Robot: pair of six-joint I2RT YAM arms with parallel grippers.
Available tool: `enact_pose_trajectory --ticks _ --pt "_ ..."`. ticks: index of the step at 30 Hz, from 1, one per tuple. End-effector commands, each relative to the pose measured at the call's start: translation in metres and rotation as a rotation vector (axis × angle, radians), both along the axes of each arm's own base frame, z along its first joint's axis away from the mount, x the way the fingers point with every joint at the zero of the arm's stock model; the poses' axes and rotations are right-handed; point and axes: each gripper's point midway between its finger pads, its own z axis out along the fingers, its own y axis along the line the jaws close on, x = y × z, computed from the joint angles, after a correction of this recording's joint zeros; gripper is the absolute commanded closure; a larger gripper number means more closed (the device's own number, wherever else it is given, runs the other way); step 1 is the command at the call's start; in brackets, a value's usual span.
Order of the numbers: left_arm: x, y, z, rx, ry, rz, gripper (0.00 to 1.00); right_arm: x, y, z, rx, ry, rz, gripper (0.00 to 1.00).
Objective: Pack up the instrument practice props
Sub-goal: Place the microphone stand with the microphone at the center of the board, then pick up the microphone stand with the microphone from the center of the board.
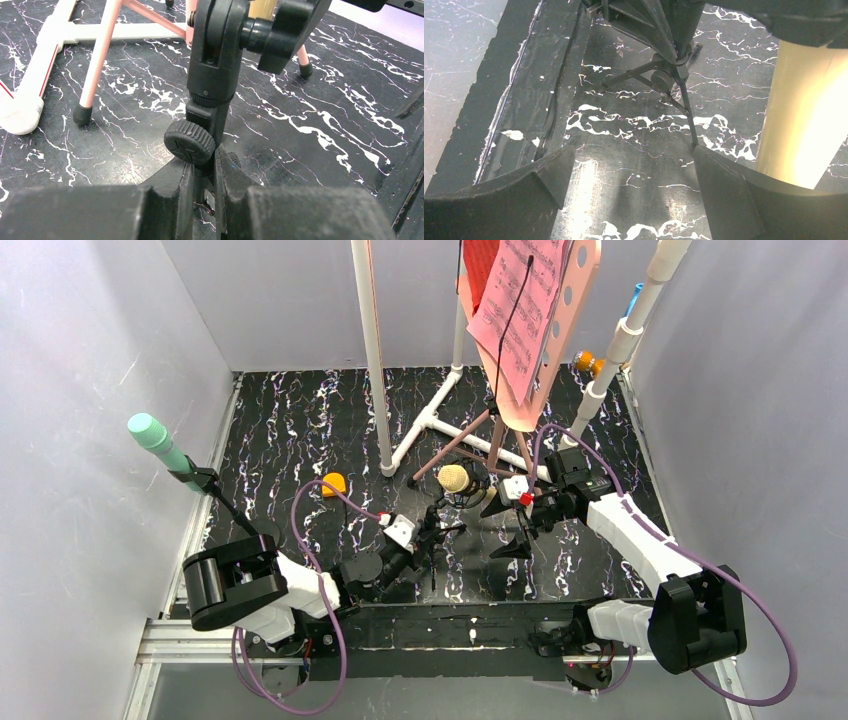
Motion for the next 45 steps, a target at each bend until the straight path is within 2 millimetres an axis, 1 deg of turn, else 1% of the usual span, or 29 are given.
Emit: enact_pose_trajectory --ticks 1,3,8,12,15,16,22,24,26,30,33,34,35,37,39,42,45 --pt "0.003 0.015 -0.013 -0.003 0.043 0.067 0.90 -0.003 -0.002 -0.004 0.003 0.005 0.004 0.02" --pt "0.002 0.015 -0.013 -0.005 0.046 0.063 0.84 -0.002 -0.002 -0.004 0.003 0.004 0.004 0.02" --pt "0.000 0.017 -0.015 -0.007 0.052 0.057 0.72 -0.002 -0.002 -0.004 0.001 0.004 0.004 0.02" --pt "-0.001 0.019 -0.014 -0.014 0.054 0.055 0.56 -0.002 -0.002 -0.005 0.000 0.007 0.004 0.02" --pt "-0.004 0.022 -0.010 -0.026 0.053 0.049 0.42 -0.002 -0.002 -0.005 -0.001 0.006 0.004 0.02" --pt "-0.005 0.023 -0.010 -0.025 0.055 0.042 0.36 -0.002 -0.002 -0.006 -0.003 0.006 0.004 0.02" --pt "-0.025 0.024 -0.001 -0.043 0.084 -0.057 0.03 -0.002 -0.003 -0.007 -0.007 0.002 0.006 0.02" --pt "-0.029 0.027 0.002 -0.038 0.093 -0.076 0.02 -0.002 -0.003 -0.007 -0.008 0.003 0.007 0.02" --pt "-0.033 0.031 0.013 -0.056 0.086 -0.089 0.02 -0.002 -0.003 -0.008 -0.009 0.004 0.009 0.02" --pt "-0.039 0.038 0.025 -0.050 0.064 -0.114 0.02 -0.002 -0.003 -0.008 -0.008 0.003 0.010 0.02" --pt "-0.044 0.040 0.031 0.017 0.030 -0.154 0.02 -0.003 -0.003 -0.008 -0.009 0.004 0.010 0.02" --pt "-0.044 0.041 0.031 0.056 0.018 -0.162 0.02 -0.003 -0.003 -0.008 -0.008 0.004 0.011 0.02" --pt "-0.045 0.040 0.040 0.077 -0.018 -0.182 0.02 -0.002 -0.003 -0.008 -0.008 0.004 0.010 0.01" --pt "-0.041 0.038 0.052 0.158 -0.101 -0.197 0.02 -0.003 -0.003 -0.008 -0.007 0.004 0.011 0.02" --pt "-0.032 0.031 0.060 0.236 -0.144 -0.189 0.02 -0.003 -0.003 -0.007 -0.006 0.000 0.011 0.02" --pt "-0.018 0.021 0.061 0.280 -0.134 -0.175 0.03 -0.003 -0.003 -0.007 -0.004 0.003 0.012 0.02" --pt "-0.007 0.014 0.066 0.272 -0.112 -0.175 0.10 -0.004 -0.003 -0.006 0.000 0.000 0.014 0.02"
